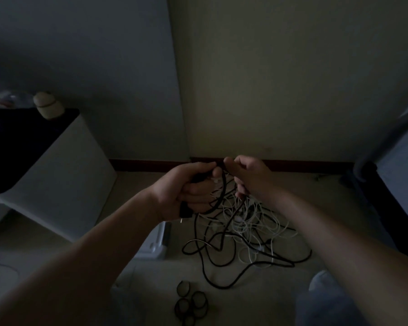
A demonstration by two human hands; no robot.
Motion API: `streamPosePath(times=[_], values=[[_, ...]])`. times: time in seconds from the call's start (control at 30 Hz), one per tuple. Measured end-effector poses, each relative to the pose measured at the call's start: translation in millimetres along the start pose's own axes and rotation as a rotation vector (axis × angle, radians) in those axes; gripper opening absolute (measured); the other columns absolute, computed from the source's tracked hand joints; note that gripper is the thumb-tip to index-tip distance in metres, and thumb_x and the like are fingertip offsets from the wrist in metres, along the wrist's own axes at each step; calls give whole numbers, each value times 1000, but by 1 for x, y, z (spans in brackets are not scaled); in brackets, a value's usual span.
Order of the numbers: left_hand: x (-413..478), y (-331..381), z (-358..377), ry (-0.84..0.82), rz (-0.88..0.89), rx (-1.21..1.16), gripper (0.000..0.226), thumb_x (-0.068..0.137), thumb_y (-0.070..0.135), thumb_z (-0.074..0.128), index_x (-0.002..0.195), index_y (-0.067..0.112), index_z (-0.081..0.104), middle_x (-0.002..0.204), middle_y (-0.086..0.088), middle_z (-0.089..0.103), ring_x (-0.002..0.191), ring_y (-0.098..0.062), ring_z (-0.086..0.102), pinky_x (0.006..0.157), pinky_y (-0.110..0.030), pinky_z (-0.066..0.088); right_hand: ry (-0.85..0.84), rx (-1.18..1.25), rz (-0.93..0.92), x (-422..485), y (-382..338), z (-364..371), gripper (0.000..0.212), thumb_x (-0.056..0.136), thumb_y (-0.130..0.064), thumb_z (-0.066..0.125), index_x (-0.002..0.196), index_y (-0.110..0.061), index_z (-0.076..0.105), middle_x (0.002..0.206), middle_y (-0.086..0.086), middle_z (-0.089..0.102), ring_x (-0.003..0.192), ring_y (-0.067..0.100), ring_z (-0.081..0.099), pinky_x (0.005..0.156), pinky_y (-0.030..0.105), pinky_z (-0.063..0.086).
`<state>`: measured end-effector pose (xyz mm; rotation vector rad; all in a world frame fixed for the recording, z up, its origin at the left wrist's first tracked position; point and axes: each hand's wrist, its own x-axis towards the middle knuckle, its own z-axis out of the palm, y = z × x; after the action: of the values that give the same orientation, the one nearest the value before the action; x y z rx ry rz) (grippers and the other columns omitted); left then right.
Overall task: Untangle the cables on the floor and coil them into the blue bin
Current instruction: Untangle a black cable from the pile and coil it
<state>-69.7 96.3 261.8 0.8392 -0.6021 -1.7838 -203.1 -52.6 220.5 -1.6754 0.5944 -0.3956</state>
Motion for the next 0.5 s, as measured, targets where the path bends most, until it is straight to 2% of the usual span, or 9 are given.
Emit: streamPosePath(times=[0.07, 0.13, 0.2, 0.27, 0.33, 0.43, 0.5], values=[[-1, 1, 0, -57, 22, -60, 19, 95, 32, 48, 85, 19, 59, 43, 10, 19, 33, -6, 13, 39, -20, 15, -45, 19, 24, -3, -5, 5, 56, 84, -72, 54, 79, -17, 48, 48, -9, 37, 40, 11, 33, 46, 27, 35], [0, 1, -1, -75, 84, -140, 21, 97, 30, 46, 85, 18, 59, 43, 10, 20, 33, -6, 15, 38, -19, 21, -68, 131, 32, -8, -6, 14, 41, 96, -56, 46, 82, -17, 47, 53, -6, 37, 43, 10, 29, 46, 26, 28], [0, 3, -3, -50, 160, -191, 24, 98, 29, 44, 84, 17, 59, 42, 11, 21, 32, -7, 16, 39, -18, 27, -44, 264, 45, -12, -5, 24, 28, 104, -35, 42, 85, -14, 45, 52, -4, 42, 41, 10, 35, 47, 26, 36], [-1, 6, -2, 14, 235, -231, 28, 102, 28, 37, 86, 17, 57, 42, 9, 28, 33, -6, 23, 42, -18, 31, -42, 307, 102, -13, 3, 30, 24, 107, -26, 41, 86, -14, 45, 53, -5, 44, 45, 14, 45, 62, 35, 48], [-3, 10, -1, 184, 302, -304, 28, 104, 29, 34, 86, 18, 52, 50, 9, 42, 40, -4, 40, 48, -18, 42, -91, 220, 169, -13, 8, 30, 24, 107, -27, 39, 88, -16, 49, 57, -4, 45, 53, 17, 52, 72, 44, 48], [-5, 13, 1, 416, 432, -367, 27, 106, 31, 34, 88, 20, 51, 75, 6, 65, 68, -10, 67, 69, -24, 57, -188, 7, 126, -14, 10, 33, 22, 107, -28, 36, 114, -22, 56, 62, -1, 44, 51, 11, 47, 56, 38, 53], [-6, 16, 1, 478, 493, -360, 29, 108, 30, 31, 91, 19, 51, 94, 0, 76, 85, -15, 74, 79, -28, 59, -193, -196, 62, -13, 9, 34, 34, 106, -32, 38, 137, -39, 47, 68, -1, 46, 49, 6, 43, 48, 31, 49]])
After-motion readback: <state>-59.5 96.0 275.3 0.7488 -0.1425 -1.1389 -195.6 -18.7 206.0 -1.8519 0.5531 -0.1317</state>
